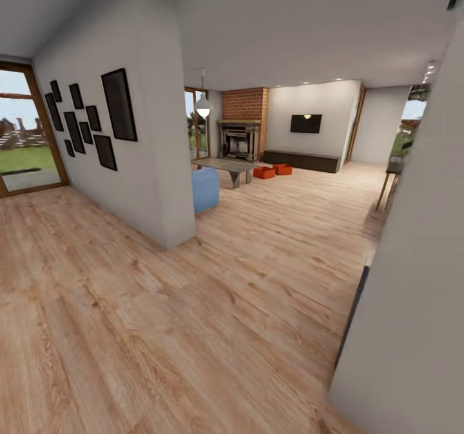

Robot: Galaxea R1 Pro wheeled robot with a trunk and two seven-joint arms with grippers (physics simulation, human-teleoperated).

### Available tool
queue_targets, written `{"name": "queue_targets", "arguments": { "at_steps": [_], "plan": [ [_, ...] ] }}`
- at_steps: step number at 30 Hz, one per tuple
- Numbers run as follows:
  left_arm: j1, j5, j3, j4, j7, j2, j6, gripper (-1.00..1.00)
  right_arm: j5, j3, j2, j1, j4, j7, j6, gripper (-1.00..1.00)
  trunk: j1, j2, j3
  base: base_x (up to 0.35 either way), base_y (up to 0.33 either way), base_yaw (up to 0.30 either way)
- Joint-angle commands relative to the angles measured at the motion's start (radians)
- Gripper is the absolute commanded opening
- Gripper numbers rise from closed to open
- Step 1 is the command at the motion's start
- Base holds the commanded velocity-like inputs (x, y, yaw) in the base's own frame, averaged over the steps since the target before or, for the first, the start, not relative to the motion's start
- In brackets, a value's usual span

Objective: Move the two storage containers from the living room to the garage. In the garage, place one container on the floor and stack the other container on top of it (either order is fine).

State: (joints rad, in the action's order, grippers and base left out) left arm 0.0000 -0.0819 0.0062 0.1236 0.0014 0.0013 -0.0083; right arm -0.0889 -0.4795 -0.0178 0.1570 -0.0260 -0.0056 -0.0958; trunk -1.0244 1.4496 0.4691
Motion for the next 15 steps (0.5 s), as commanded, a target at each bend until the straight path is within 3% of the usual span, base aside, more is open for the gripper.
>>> {"name": "queue_targets", "arguments": {
  "at_steps": [1,15],
  "plan": [
    [0.0,-0.009,0.0,0.001,0.0,0.0,-0.001,1.0,-0.009,-0.008,-0.001,0.001,-0.003,-0.001,-0.005,1.0,-0.001,0.0,0.001,0.322,0.0,0.0],
    [0.0,-0.009,0.0,0.001,0.0,-0.001,-0.001,1.0,-0.009,-0.008,-0.001,0.001,-0.003,-0.001,-0.007,1.0,-0.001,0.0,0.001,0.322,0.0,0.0]
  ]
}}
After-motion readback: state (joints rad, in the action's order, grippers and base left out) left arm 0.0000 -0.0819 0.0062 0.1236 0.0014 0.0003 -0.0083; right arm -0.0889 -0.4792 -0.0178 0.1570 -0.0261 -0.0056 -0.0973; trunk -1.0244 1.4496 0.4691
